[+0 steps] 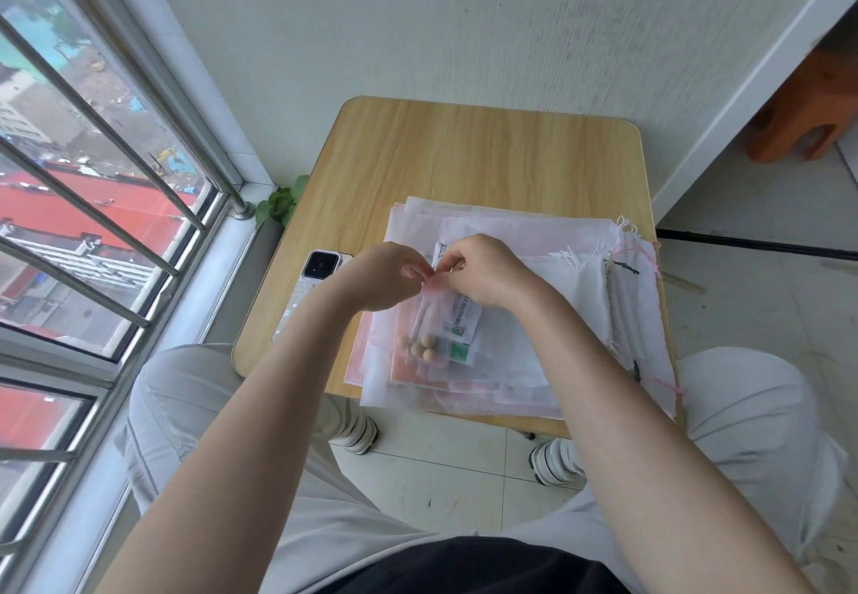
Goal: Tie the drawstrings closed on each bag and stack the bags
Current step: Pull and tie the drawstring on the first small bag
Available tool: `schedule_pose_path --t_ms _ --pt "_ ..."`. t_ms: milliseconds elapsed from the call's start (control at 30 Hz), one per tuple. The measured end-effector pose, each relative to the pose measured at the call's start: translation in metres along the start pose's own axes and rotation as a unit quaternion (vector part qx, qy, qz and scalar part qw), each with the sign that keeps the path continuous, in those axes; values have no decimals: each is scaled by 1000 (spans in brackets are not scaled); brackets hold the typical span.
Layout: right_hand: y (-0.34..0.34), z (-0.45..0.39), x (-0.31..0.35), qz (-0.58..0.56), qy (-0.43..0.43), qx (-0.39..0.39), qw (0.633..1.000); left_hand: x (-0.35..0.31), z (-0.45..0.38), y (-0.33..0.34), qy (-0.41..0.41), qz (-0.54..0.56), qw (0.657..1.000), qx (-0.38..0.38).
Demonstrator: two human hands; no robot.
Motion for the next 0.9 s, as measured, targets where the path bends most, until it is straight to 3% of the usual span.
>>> schedule_pose_path --t_ms 300,400,467,600,700,833,900 --pt "1 -1 1 40 -11 -3 999 8 -7 -8 -39 -56 998 1" --pt "2 -1 3 37 -12 1 999 7 -4 -12 -54 -20 998 20" --pt "3 -2 2 40 -14 1 999 6 0 -12 -68 69 994 40" --pt "6 -4 3 31 -19 -1 999 9 3 -3 -69 293 953 36" --pt "6 -5 3 15 -14 -11 1000 16 4 9 -55 380 923 -8" --pt "4 -5 -2 -15 -2 -25 1000 23 7 24 -67 520 850 -53" --pt "6 -4 -3 -27 6 -15 1000 23 7 31 -85 549 829 -67"
Point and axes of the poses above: each hand's wrist, its own z-axis away from the middle knuckle, its own y-axis out of the palm, x = y × z, the point moved 5 cm from there along -z, towards the middle knuckle
